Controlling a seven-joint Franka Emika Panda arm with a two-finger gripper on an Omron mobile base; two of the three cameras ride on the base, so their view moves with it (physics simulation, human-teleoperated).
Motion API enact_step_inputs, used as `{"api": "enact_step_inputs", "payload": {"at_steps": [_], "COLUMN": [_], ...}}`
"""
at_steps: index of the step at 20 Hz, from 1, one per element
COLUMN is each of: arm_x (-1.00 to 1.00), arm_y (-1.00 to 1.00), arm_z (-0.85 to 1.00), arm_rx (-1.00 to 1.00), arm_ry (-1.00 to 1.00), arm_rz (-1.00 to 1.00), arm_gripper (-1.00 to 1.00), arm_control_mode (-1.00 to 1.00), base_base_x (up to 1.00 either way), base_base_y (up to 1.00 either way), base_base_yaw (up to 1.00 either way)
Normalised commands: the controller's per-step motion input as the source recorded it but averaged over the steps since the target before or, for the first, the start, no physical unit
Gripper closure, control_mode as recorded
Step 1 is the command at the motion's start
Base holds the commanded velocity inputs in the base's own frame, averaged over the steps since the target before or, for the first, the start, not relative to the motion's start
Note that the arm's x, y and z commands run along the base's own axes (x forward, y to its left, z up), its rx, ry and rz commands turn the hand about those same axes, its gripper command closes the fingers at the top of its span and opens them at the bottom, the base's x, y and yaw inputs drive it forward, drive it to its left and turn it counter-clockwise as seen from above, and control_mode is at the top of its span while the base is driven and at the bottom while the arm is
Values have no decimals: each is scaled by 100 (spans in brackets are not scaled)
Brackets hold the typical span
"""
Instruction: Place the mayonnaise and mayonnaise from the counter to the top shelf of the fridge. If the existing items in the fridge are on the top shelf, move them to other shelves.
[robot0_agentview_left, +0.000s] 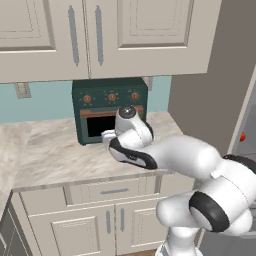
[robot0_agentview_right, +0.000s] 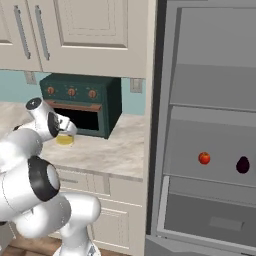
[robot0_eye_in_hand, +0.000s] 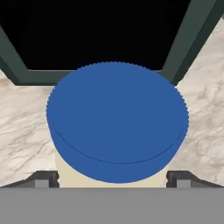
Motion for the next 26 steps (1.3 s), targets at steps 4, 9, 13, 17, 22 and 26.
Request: {"api": "enact_step_inputs", "payload": {"at_steps": [4, 9, 13, 17, 22, 26], "arm_x": [-100, -100, -100, -100, -100, -98], "arm_y": [28, 13, 3, 0, 0, 0], "arm_z": [83, 76, 66, 59, 52, 14], "arm_rx": [0, 0, 0, 0, 0, 0], "arm_ry": [0, 0, 0, 0, -3, -17], "arm_rz": [0, -1, -1, -2, -2, 0], "arm_gripper": [100, 100, 100, 100, 100, 100], "arm_control_mode": [-100, -100, -100, -100, -100, -100], "base_base_x": [0, 0, 0, 0, 0, 0], "base_base_y": [0, 0, 0, 0, 0, 0], "base_base_yaw": [0, 0, 0, 0, 0, 0]}}
